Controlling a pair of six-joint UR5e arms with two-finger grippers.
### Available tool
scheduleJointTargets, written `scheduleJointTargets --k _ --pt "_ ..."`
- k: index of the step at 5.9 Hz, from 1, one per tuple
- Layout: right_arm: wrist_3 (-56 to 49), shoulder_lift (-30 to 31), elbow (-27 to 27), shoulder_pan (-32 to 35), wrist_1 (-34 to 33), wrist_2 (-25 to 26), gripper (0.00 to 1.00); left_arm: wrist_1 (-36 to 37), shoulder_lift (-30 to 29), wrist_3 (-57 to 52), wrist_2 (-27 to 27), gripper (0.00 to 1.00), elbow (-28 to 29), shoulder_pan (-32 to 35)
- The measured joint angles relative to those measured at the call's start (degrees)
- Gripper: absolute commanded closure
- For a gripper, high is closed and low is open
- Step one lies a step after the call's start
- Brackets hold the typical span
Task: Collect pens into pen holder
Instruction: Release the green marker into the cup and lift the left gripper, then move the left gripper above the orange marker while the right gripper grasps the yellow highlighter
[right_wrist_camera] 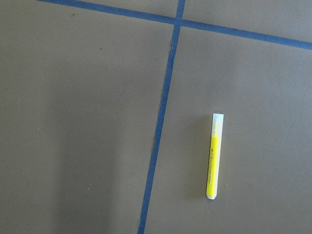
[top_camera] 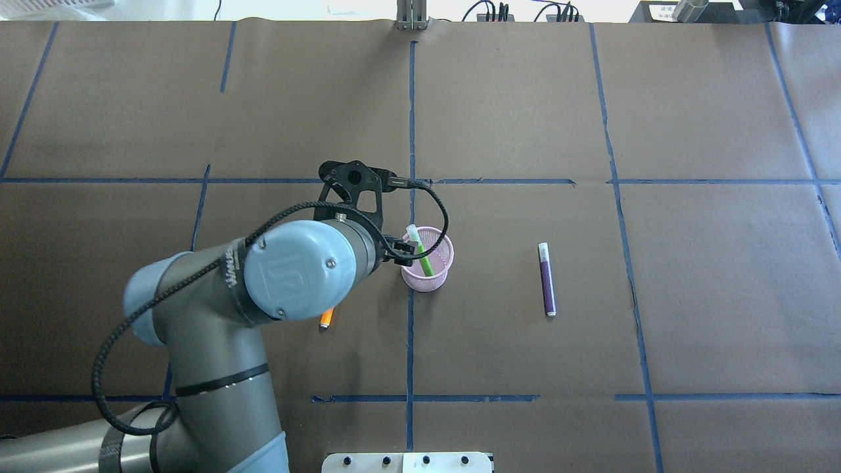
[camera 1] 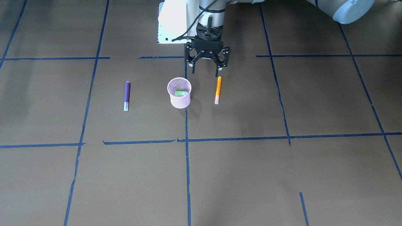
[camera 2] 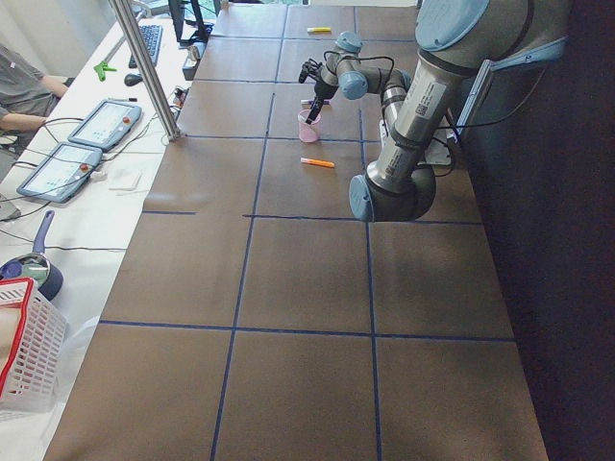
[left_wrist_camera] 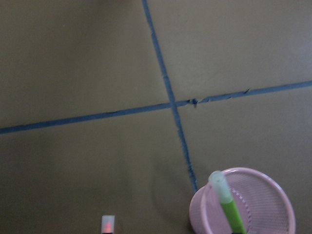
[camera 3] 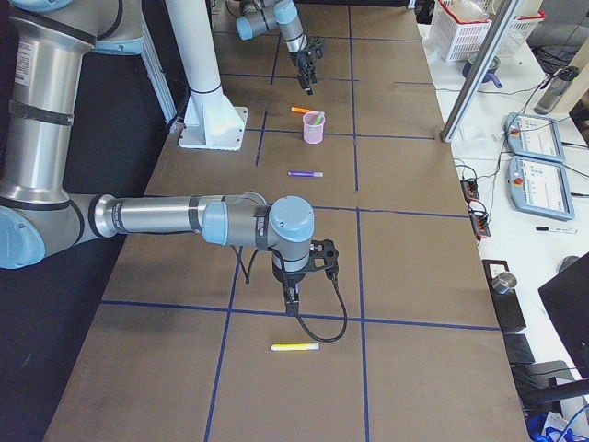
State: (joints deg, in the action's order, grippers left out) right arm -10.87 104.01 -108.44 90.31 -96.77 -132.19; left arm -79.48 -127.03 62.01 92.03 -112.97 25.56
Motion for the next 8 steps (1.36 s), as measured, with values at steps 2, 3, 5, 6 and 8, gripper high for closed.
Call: scheduleJointTargets --k 2,3,5,6,8 --pt "0.8 0.1 3.0 0.0 3.3 0.2 0.00 6.6 4.0 -7.9 11.7 0.00 -4.2 6.4" --pt "2.8 0.1 8.1 -0.1 10.1 0.2 0.00 7.3 5.0 -8.9 13.2 0.00 -5.4 7.4" --pt "12.0 -0.2 19.2 -2.7 27.7 0.4 0.03 7.5 5.4 -9.2 14.0 0.00 -6.0 7.8" --pt "13.7 -1.0 23.4 -4.8 31.9 0.5 0.03 7.5 5.5 -9.0 14.0 0.00 -6.0 7.8" --pt "15.0 -4.8 29.8 -8.1 34.4 0.5 0.05 7.4 5.5 -8.8 14.1 0.00 -6.1 7.8"
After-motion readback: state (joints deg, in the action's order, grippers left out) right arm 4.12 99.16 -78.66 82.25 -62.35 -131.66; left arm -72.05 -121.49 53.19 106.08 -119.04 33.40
